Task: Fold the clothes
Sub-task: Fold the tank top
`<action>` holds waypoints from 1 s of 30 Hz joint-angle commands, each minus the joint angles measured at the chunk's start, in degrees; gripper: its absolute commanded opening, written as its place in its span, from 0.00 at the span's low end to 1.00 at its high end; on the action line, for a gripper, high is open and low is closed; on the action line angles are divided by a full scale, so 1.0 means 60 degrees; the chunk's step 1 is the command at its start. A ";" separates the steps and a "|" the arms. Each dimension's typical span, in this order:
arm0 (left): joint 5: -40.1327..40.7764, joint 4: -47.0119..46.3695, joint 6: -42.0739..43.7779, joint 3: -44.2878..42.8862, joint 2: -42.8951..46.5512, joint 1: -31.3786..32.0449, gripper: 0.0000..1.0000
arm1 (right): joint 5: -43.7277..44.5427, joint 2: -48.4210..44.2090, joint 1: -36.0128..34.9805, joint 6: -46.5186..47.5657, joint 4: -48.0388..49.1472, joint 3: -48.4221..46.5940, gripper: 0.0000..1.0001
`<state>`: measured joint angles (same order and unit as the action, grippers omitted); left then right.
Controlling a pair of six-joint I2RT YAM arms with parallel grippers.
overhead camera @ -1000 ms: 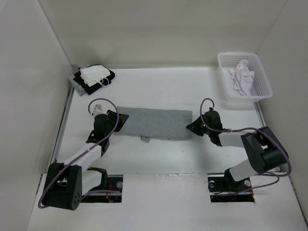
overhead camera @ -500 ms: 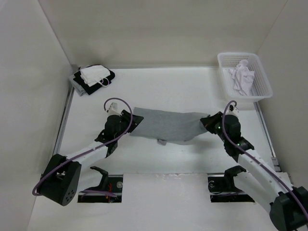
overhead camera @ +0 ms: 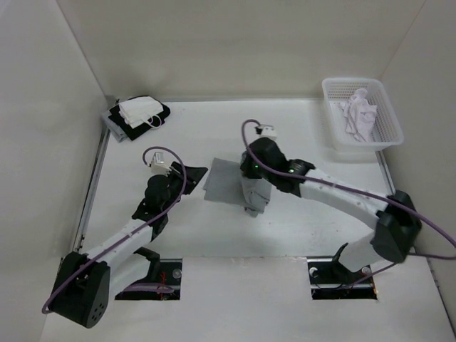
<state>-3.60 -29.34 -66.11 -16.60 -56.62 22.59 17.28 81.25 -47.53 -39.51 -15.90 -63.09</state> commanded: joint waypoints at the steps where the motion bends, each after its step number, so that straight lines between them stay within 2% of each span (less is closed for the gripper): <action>1: -0.0454 -0.0325 -0.0217 0.0407 0.0573 -0.0562 0.31 | 0.0402 0.1716 -0.0580 0.0417 -0.0571 -0.1799 0.00; 3: -0.0674 -0.0164 -0.0305 0.0554 0.0910 -0.0973 0.32 | 0.0416 0.3077 -0.0859 0.0418 -0.0835 -0.3073 0.02; 4: -0.0762 -0.0105 -0.0306 0.0598 0.1042 -0.1149 0.33 | 0.0373 0.3707 -0.0976 0.0374 -0.0967 -0.3644 0.07; 7: -0.1055 0.0289 -0.0291 0.0788 0.1569 -0.1924 0.36 | 0.0154 0.4883 -0.1357 0.0213 -0.1085 -0.4717 0.35; 10: -0.1188 0.0642 -0.0160 0.0862 0.1892 -0.2526 0.37 | -0.0213 0.4449 -0.1475 -0.0095 -0.0473 -0.4356 0.40; 13: -0.1042 0.0614 0.0075 0.0658 0.1514 -0.2309 0.37 | -0.0141 0.3147 -0.1475 -0.0124 0.0377 -0.3011 0.44; 15: -0.0852 0.0409 0.0192 0.0439 0.1089 -0.1841 0.37 | -0.0068 0.2312 -0.1359 -0.0110 0.0875 -0.1943 0.43; 19: -0.0135 0.0013 0.0806 -0.0307 -0.0037 -0.0422 0.37 | -0.0518 0.1502 -0.0525 -0.0329 0.1668 -0.0079 0.12; 21: 0.0217 -0.0017 0.1201 -0.0834 -0.0813 0.0369 0.36 | -0.1032 0.1647 -0.0305 -0.0344 0.1975 0.0289 0.04; 24: 0.0569 -0.0192 0.1452 -0.1261 -0.1971 0.0973 0.32 | -0.1661 0.2071 0.0062 -0.0111 0.2853 0.0437 0.01; 30: 0.1098 -0.0778 0.1379 -0.0954 -0.3656 0.0681 0.24 | -0.3099 0.3550 0.0443 0.0169 0.3734 -0.0748 0.01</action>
<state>-0.05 -30.09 -59.24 -22.63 -75.46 27.59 4.34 99.94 -45.50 -39.83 -0.86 -62.70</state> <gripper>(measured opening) 0.244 0.010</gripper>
